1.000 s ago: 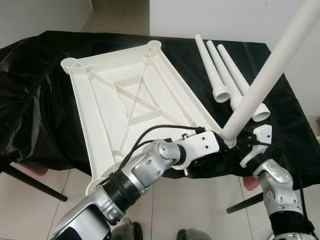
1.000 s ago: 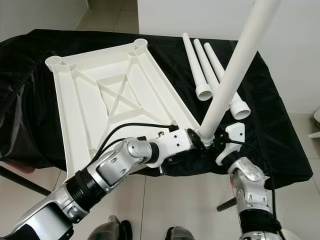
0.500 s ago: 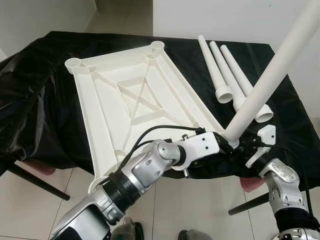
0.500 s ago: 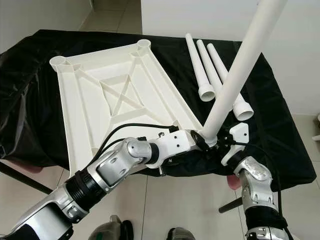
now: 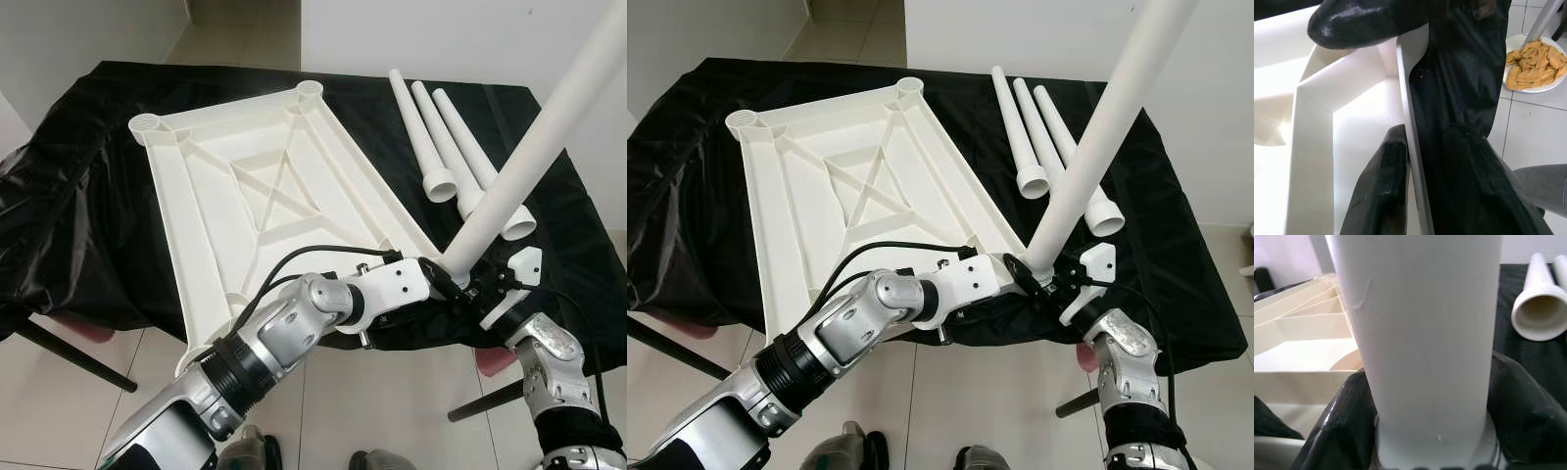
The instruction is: Building children table
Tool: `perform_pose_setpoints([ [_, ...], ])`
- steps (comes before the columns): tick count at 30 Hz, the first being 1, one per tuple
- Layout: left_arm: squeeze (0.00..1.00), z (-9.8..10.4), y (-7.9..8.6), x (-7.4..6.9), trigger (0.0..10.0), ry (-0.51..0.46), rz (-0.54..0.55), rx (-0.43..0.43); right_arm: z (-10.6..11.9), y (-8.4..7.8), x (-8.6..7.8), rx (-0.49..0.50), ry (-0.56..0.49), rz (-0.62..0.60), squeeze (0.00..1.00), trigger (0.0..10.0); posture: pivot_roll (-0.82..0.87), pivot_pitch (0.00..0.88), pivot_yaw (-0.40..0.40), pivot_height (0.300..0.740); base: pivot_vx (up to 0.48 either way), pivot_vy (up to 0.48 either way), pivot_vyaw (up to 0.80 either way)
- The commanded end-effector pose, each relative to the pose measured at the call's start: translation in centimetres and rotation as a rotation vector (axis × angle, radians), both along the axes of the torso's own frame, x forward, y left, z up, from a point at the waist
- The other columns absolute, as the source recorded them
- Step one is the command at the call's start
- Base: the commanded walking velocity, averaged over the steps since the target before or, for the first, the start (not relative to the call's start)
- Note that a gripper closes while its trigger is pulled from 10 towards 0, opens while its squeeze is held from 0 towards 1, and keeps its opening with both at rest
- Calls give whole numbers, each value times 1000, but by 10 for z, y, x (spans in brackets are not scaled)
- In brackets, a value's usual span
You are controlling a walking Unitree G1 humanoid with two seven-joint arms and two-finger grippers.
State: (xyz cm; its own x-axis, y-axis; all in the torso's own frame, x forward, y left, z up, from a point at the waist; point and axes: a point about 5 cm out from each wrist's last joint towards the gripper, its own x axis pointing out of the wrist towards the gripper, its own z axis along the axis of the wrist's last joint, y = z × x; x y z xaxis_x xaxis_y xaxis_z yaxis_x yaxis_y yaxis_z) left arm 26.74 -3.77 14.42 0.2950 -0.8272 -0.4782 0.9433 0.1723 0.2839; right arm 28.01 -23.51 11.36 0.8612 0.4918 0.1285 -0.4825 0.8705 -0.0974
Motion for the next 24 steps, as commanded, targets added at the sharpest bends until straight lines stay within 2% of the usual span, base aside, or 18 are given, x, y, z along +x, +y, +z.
perform_pose_setpoints([
  [1, 0, -4, -2, -6, 10000, 33, -54, 17, -11, 2, -3, 45, 52, -54, 0, 0, -76, 101, 48, 740, 0, 0, 0],
  [15, 0, -2, -8, -8, 10000, 31, -62, 6, 5, 38, 0, 100, -9, -156, 0, 0, -83, 94, 38, 740, 0, 0, 0],
  [17, 0, -2, -10, -8, 10000, 29, -64, 1, 9, 51, 1, 139, -14, -233, 0, 0, -84, 88, 33, 740, 0, 0, 0],
  [24, 0, -3, -10, -8, 10000, 20, -59, 9, 11, 65, 2, 170, -15, -365, 0, 0, -81, 84, 29, 740, 0, 0, 0],
])
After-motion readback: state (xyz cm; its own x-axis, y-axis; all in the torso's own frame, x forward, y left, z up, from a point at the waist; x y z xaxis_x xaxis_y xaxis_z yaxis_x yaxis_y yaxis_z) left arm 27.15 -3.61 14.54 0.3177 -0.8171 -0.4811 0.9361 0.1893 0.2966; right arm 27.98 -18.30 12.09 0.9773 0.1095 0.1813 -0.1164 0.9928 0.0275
